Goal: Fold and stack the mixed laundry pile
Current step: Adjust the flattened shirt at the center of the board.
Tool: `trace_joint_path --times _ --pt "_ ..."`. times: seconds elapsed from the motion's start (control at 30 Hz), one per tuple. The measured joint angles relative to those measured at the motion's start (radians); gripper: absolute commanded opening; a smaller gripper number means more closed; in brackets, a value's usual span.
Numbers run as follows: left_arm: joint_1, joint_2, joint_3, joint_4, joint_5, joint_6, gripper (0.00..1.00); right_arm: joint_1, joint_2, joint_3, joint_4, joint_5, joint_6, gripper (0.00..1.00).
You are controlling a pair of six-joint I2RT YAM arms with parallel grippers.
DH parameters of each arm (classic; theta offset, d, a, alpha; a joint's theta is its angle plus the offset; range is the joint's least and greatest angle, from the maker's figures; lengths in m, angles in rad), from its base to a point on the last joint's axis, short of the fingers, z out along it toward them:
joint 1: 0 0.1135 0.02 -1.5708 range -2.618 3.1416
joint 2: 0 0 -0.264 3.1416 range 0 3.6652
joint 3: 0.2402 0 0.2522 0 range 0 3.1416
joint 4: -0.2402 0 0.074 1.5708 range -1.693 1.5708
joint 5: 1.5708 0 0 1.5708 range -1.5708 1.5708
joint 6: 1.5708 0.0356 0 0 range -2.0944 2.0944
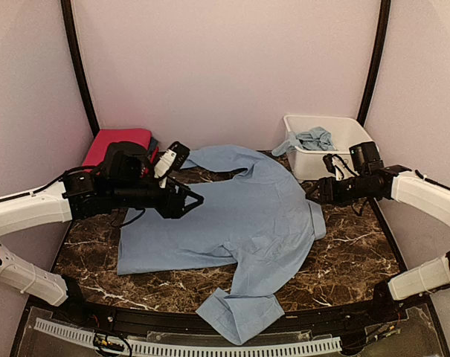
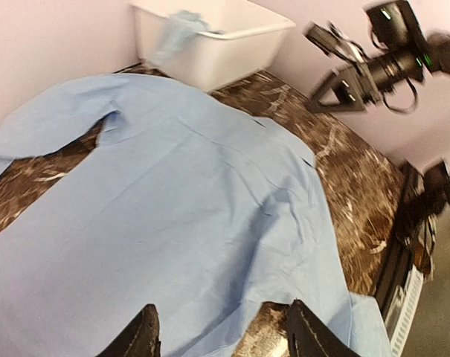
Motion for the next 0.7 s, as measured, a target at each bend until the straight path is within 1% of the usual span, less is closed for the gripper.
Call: trace_joint_path --times 0.07,0.13,0.17,0.27,0.33,0.47,0.57,0.6,0.7 --pt "0.091 -0.046 -0.026 0.003 -0.039 -0.097 0.57 0.012 0.068 0.027 0.019 -0.001 0.0 0.64" --pt "0.173 -0.04 -0.051 -0.008 -0.06 -0.188 0.57 0.027 0.132 0.056 0.042 -0.001 0.0 0.63" --pt "0.213 -0.031 -0.058 -0.012 -0.064 -0.208 0.57 0.037 0.168 0.076 0.053 -0.001 0.0 0.62" --pt "0.315 0.05 -0.075 -0.035 -0.07 -0.287 0.54 0.066 0.258 0.129 0.076 0.006 -0.002 0.58" --pt "0.374 0.138 -0.072 -0.04 -0.063 -0.329 0.51 0.081 0.323 0.171 0.091 0.015 -0.004 0.55" --pt "0.437 0.349 -0.038 -0.055 -0.051 -0.373 0.47 0.093 0.447 0.237 0.123 0.035 -0.011 0.48" --pt "0.447 0.504 0.015 -0.07 -0.05 -0.384 0.45 0.096 0.541 0.277 0.137 0.056 -0.021 0.44" --pt "0.448 0.542 0.032 -0.071 -0.051 -0.387 0.44 0.096 0.573 0.288 0.139 0.066 -0.026 0.42" --pt "0.458 0.596 0.106 -0.068 -0.048 -0.393 0.42 0.096 0.647 0.312 0.141 0.098 -0.036 0.39"
